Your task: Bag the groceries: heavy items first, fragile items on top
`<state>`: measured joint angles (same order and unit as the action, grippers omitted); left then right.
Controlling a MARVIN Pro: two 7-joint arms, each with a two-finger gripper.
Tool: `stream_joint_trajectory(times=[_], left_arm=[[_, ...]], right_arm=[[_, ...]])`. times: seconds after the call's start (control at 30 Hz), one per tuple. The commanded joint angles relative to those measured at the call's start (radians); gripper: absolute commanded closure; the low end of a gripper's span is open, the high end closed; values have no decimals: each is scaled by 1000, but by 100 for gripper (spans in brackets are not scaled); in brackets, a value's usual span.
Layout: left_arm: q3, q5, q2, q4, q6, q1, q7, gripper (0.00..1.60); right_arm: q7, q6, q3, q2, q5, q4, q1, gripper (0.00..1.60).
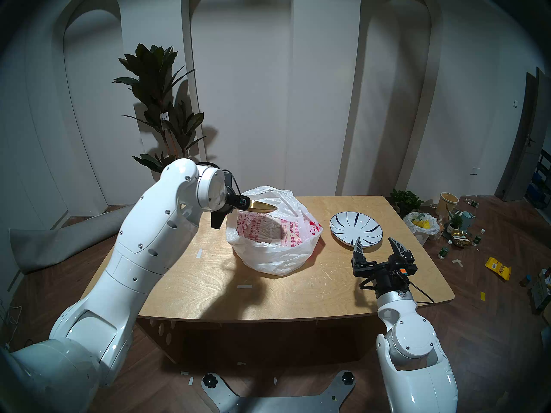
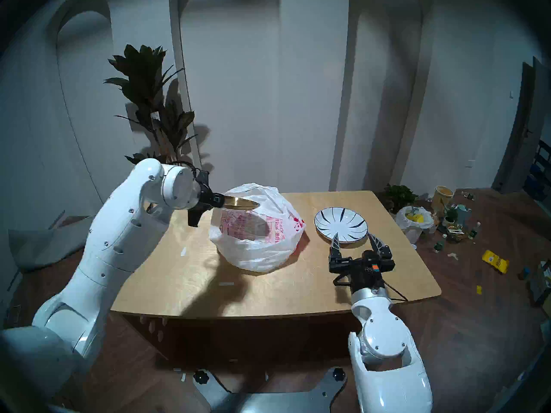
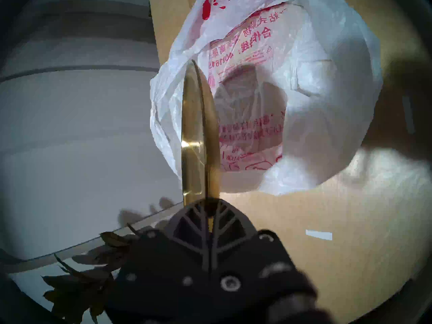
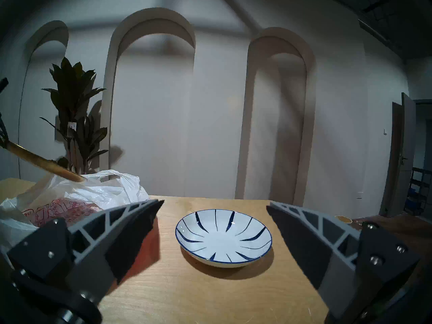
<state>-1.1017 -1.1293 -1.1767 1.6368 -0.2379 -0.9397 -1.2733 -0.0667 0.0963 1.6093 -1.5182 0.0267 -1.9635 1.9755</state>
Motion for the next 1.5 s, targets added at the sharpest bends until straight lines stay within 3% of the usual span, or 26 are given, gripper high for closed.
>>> stream_joint_trajectory(times=[0.0,0.57,0.97,1.47], left_arm=[[26,-13,-85,-70,2,103,33,160],[79,-15,-200,-311,23,171,109,160],[90,-17,-259,-380,30,201,127,160],[70,-4,-274,-401,-2,125,169,160]], right_arm=[[2,5,0,1,-1,-24,-3,0],[2,5,0,1,-1,-24,-3,0],[2,5,0,1,-1,-24,-3,0],[4,3,0,1,-2,-27,-1,0]])
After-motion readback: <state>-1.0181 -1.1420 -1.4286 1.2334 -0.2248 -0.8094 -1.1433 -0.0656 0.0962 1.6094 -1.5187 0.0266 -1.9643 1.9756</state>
